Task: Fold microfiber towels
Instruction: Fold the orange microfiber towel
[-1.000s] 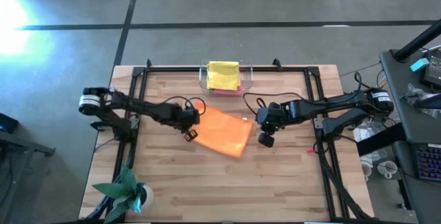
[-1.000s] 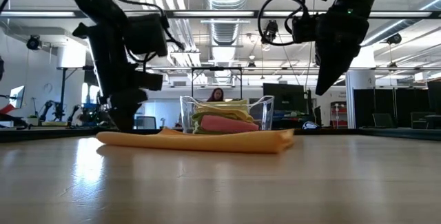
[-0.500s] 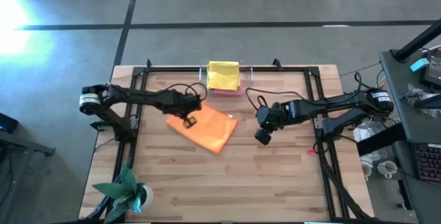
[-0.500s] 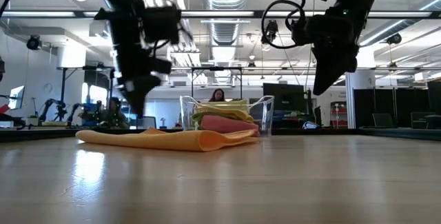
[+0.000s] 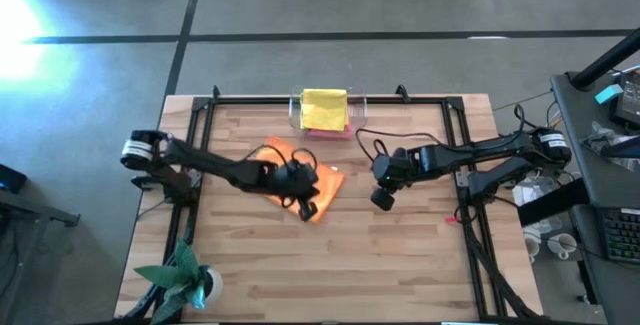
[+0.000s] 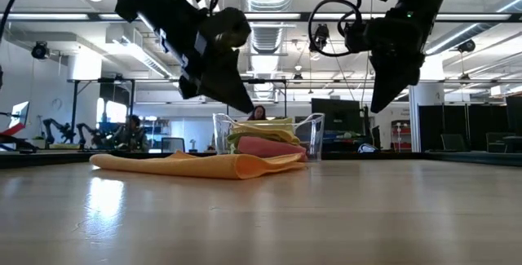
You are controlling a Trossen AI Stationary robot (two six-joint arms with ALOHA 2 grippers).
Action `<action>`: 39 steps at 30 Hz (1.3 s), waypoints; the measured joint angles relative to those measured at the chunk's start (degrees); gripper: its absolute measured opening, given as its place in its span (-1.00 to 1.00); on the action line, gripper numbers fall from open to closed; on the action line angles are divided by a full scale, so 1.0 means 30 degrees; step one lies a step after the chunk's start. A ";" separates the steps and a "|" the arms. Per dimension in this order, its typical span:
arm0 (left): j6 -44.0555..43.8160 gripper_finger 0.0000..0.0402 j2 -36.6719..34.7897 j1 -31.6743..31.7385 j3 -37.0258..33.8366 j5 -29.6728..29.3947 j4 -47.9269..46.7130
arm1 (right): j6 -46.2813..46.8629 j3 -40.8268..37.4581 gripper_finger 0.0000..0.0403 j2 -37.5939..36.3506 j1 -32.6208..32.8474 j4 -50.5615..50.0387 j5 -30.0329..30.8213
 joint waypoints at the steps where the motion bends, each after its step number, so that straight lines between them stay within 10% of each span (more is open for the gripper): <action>1: 0.0005 -1.00 0.0331 -0.0311 0.0000 -0.0005 0.0241 | -0.0115 0.0000 -0.96 0.0000 0.0000 0.0005 0.0000; 20: -0.1072 -1.00 0.4475 -0.3823 0.0315 0.2515 -0.0125 | -0.3248 -0.0007 -0.96 0.0000 -0.0007 0.0477 0.0015; 33: 0.9496 -1.00 0.4503 -0.6520 0.3377 0.4318 -1.0549 | -0.3355 -0.0007 -0.96 0.0000 -0.0007 0.0568 0.0015; 39: 0.9176 -1.00 0.4603 -0.6623 0.5127 0.4211 -1.4902 | -0.3304 -0.0007 -0.96 0.0000 -0.0007 0.0576 0.0012</action>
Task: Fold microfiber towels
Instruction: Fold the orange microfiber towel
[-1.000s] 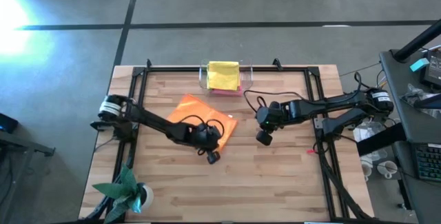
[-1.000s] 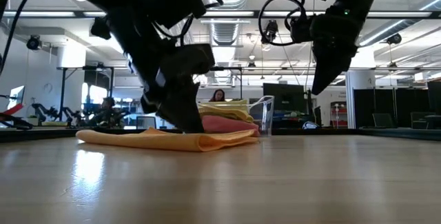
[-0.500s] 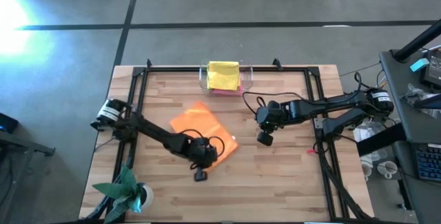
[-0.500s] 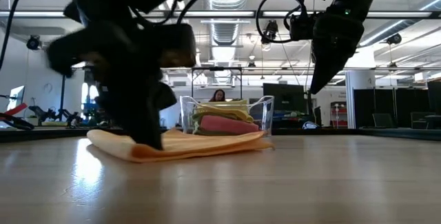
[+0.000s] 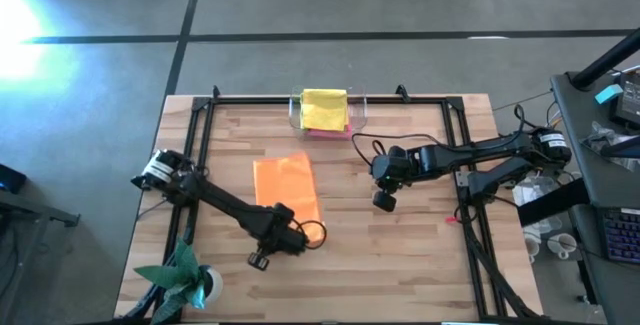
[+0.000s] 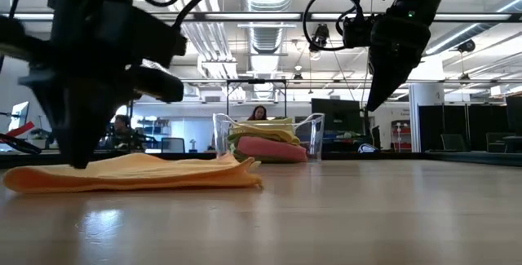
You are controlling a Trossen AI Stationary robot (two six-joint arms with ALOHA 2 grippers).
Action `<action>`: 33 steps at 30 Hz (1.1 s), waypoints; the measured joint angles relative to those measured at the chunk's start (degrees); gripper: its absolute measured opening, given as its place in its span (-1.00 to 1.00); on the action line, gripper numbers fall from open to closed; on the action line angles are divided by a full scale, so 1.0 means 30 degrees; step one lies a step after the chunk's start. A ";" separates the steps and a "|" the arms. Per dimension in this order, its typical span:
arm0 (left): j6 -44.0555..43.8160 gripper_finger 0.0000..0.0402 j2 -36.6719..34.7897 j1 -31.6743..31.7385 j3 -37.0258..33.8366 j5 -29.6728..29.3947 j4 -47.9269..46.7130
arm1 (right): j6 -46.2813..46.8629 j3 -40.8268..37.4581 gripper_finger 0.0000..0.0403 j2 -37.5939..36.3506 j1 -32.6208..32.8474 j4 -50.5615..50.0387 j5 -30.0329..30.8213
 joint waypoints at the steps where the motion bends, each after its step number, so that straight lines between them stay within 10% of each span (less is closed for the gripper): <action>1: -0.0563 -1.00 -0.0011 0.0020 0.0199 -0.0085 -0.0157 | 0.0000 0.0000 -0.96 0.0000 0.0000 0.0000 0.0000; 22: -0.3216 -0.33 -0.0179 0.0079 0.5029 -0.4997 -0.5765 | -0.0412 0.0000 -0.96 0.0007 0.0015 0.1926 -0.0048; 33: -0.9332 -0.36 -0.3614 -0.1868 0.4234 -0.7819 -0.7540 | -0.0040 0.0006 -0.95 0.0007 0.0226 0.6059 -0.2618</action>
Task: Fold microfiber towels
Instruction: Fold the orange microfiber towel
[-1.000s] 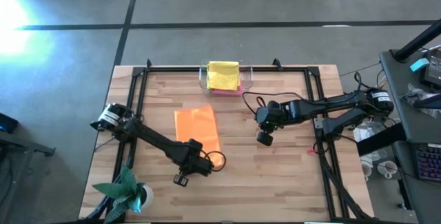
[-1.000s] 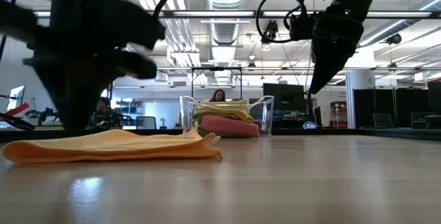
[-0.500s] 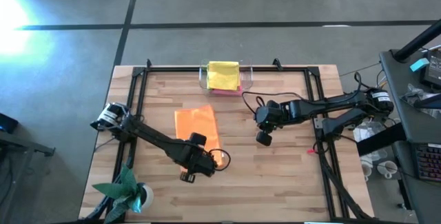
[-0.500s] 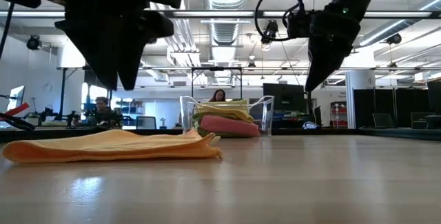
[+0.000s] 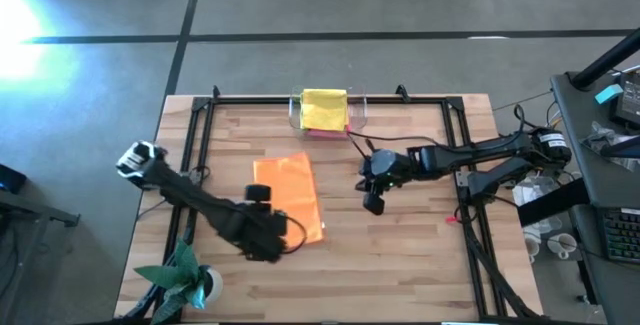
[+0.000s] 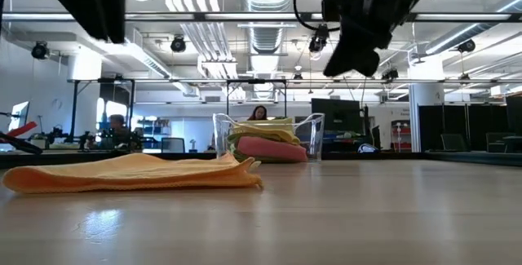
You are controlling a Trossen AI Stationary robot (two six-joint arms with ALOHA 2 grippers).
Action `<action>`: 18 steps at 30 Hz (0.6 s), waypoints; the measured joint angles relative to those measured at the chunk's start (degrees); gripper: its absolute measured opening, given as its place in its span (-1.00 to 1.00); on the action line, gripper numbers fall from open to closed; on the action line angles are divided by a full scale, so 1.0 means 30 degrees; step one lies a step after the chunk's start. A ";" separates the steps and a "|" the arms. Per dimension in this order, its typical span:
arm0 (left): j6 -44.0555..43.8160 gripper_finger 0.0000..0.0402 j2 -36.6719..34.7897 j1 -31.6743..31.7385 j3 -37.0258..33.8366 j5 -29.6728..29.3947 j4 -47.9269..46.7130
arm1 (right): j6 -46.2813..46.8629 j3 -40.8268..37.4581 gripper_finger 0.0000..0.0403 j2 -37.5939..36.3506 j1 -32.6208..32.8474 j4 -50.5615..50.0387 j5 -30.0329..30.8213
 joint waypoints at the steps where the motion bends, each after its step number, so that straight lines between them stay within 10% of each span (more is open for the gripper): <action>1: -0.0798 -0.36 -0.0537 -0.0309 -0.0300 -0.0515 0.0002 | -0.0011 0.0089 -0.95 0.0000 0.0102 0.0236 -0.0133; 18: -0.8266 -0.37 -0.6738 -0.3660 -0.5188 -0.2233 0.0942 | -0.0688 0.4437 -0.95 0.0009 0.0954 0.0498 -0.1169</action>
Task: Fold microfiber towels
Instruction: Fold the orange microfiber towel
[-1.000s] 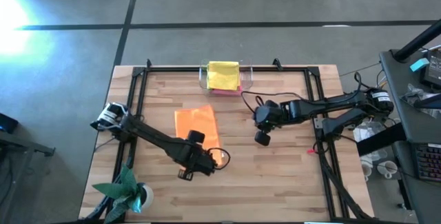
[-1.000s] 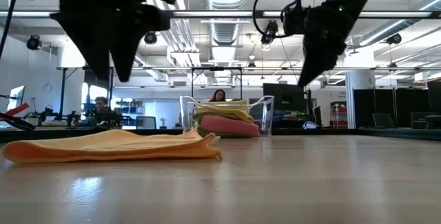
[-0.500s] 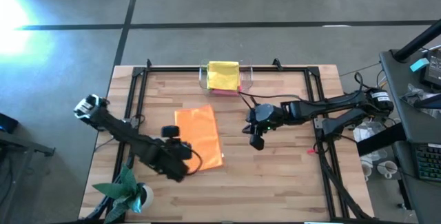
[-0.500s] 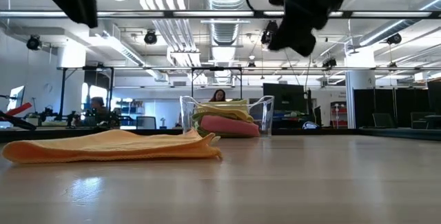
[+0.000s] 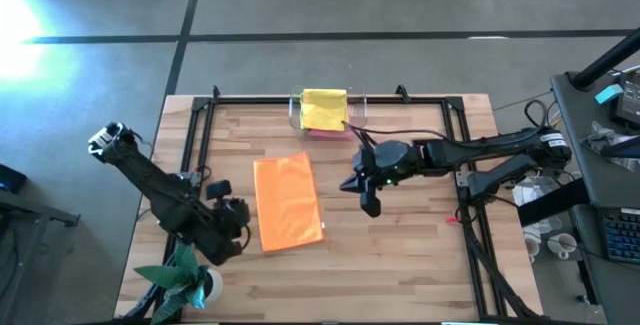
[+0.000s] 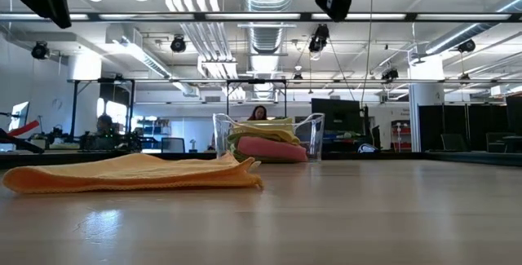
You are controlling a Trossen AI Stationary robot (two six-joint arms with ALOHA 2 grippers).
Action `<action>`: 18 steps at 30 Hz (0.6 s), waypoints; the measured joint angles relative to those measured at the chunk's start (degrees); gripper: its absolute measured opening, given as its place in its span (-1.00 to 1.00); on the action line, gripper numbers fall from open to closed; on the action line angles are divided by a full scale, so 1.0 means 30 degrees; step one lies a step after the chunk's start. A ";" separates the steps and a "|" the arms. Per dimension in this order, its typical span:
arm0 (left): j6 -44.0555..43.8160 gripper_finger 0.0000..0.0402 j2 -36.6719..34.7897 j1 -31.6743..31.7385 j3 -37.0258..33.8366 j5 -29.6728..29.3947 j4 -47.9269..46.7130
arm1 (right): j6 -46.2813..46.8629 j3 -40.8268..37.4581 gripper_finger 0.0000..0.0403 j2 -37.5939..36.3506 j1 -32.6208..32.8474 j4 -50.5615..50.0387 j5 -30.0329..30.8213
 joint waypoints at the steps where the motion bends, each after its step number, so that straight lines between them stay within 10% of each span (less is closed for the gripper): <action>1: -0.0005 -0.37 -0.0146 -0.0067 -0.0305 -0.0150 0.0361 | -0.0297 0.0134 -0.95 -0.0002 0.0014 0.0010 -0.0041; 18: 0.1425 -0.15 0.0880 0.0101 -0.4441 0.0694 0.7712 | -0.3680 0.0297 -0.17 0.3307 0.0766 0.1213 -0.0416</action>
